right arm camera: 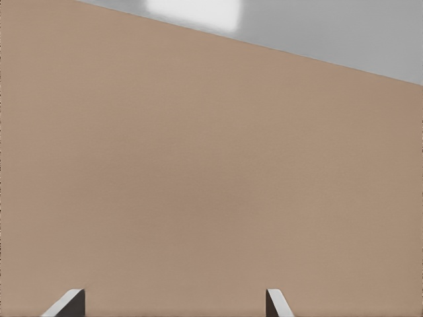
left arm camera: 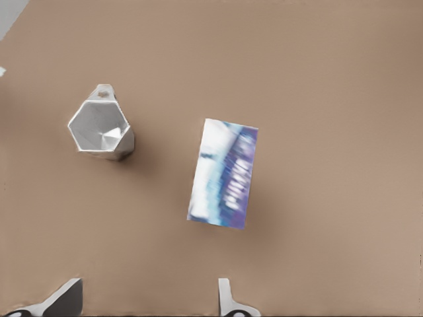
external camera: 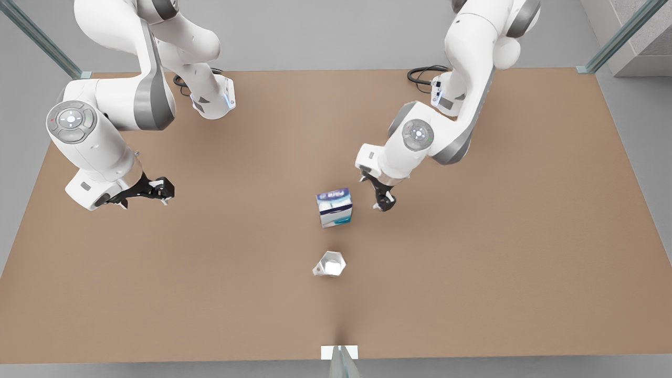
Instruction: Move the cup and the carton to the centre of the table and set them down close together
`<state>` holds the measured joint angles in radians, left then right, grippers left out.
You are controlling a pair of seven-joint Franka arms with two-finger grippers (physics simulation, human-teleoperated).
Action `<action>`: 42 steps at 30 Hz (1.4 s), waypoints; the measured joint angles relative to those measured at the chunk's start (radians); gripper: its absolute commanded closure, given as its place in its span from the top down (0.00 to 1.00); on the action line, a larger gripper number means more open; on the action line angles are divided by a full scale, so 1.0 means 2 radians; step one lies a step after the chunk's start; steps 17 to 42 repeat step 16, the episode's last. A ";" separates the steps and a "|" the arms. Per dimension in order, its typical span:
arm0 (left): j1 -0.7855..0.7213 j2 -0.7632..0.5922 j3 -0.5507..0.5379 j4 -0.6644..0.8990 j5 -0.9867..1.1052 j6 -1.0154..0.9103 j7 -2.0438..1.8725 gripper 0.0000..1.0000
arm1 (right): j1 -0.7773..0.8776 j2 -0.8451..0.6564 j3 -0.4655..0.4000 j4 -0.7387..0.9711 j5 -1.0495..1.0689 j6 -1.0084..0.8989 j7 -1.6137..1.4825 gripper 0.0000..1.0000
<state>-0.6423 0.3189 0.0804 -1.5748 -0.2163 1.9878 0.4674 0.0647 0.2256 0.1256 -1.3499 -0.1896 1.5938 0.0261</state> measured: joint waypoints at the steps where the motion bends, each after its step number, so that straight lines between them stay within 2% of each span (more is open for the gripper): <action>1: 0.002 -0.005 0.025 0.006 -0.001 -0.007 -0.067 1.00 | 0.000 0.000 0.000 0.000 0.000 0.000 0.000 1.00; 3: 0.028 -0.011 0.074 0.014 -0.003 -0.031 -0.112 1.00 | 0.001 0.000 0.000 0.000 0.000 0.000 0.000 1.00; 6: 0.119 -0.005 0.073 0.054 0.000 -0.145 -0.241 1.00 | 0.000 0.000 0.000 0.000 0.000 0.000 0.000 1.00; 7: 0.153 -0.007 0.049 0.060 0.013 -0.150 -0.264 1.00 | 0.000 0.000 0.000 0.000 0.000 0.000 0.000 1.00; 9: 0.283 -0.010 -0.079 0.067 0.060 -0.149 -0.336 1.00 | 0.000 0.000 0.000 0.000 0.000 0.003 0.000 1.00; 11: 0.295 -0.009 -0.082 0.085 0.096 -0.170 -0.340 1.00 | 0.000 0.000 0.000 0.000 0.000 0.004 0.000 1.00; 13: 0.249 -0.037 -0.010 0.086 0.115 -0.192 -0.308 1.00 | 0.000 0.000 0.000 0.000 0.000 0.004 0.000 1.00; 14: 0.246 -0.048 -0.005 0.086 0.120 -0.211 -0.304 1.00 | 0.000 0.000 0.000 0.000 0.000 0.004 0.000 1.00; 16: 0.265 -0.049 -0.001 0.086 0.117 -0.219 -0.261 1.00 | 0.000 0.000 0.000 0.000 0.000 0.004 0.000 1.00; 42: 0.265 -0.049 -0.001 0.086 0.117 -0.219 -0.261 1.00 | 0.000 0.000 0.000 0.000 0.000 0.004 0.000 1.00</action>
